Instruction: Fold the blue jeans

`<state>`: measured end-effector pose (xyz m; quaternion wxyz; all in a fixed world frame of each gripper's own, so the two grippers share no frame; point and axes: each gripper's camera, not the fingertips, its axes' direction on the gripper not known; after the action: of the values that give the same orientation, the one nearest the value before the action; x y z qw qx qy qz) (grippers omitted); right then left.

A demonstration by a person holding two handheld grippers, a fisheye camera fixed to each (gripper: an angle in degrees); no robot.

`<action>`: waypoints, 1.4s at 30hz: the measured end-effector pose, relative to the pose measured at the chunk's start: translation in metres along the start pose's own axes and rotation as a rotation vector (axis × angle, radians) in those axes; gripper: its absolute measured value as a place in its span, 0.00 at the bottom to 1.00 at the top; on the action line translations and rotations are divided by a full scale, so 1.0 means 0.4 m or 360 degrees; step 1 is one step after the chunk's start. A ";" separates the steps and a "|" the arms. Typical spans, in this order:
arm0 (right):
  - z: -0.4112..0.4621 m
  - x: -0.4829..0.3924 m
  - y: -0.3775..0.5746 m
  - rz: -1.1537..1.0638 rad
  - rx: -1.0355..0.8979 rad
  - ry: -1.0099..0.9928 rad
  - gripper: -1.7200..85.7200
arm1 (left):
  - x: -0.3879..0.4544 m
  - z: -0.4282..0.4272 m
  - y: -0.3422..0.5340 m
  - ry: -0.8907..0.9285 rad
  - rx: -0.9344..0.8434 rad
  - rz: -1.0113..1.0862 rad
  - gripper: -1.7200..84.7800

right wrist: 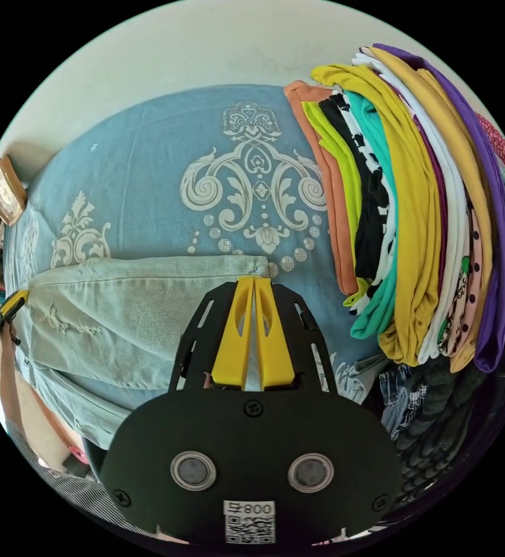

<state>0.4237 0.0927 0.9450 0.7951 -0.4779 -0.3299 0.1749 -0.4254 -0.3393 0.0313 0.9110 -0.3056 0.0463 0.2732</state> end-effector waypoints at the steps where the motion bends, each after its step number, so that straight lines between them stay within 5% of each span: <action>1: -0.025 0.012 0.007 0.0019 0.0064 -0.0048 0.02 | 0.001 -0.015 0.001 0.0006 0.0044 -0.0010 0.03; 7: -0.172 0.050 0.015 -0.0079 0.0357 -0.0279 0.03 | 0.009 -0.095 -0.017 0.0078 0.0234 -0.0014 0.04; 14: 0.003 0.063 -0.031 0.0032 -0.0003 -0.0272 0.12 | 0.024 0.006 -0.061 0.0089 0.0042 -0.0129 0.09; 24: 0.003 0.068 -0.011 -0.0007 0.0045 -0.0120 0.03 | 0.062 -0.005 -0.034 -0.0016 0.0150 -0.0165 0.04; 32: -0.203 0.125 0.098 -0.0103 0.0531 -0.0220 0.03 | 0.036 -0.091 0.047 0.0152 0.0468 -0.0233 0.03; 40: 0.061 0.132 0.029 0.0016 -0.0022 -0.0224 0.12 | 0.024 -0.006 0.074 0.0208 0.0388 -0.0354 0.03; 42: 0.059 0.132 0.039 0.0032 0.0047 -0.0216 0.11 | 0.021 0.006 0.089 0.0212 0.0380 -0.0347 0.03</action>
<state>0.4461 0.1468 0.9581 0.7761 -0.4564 -0.3756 0.2199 -0.4373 -0.3105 0.0124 0.9599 -0.2158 0.1054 0.1445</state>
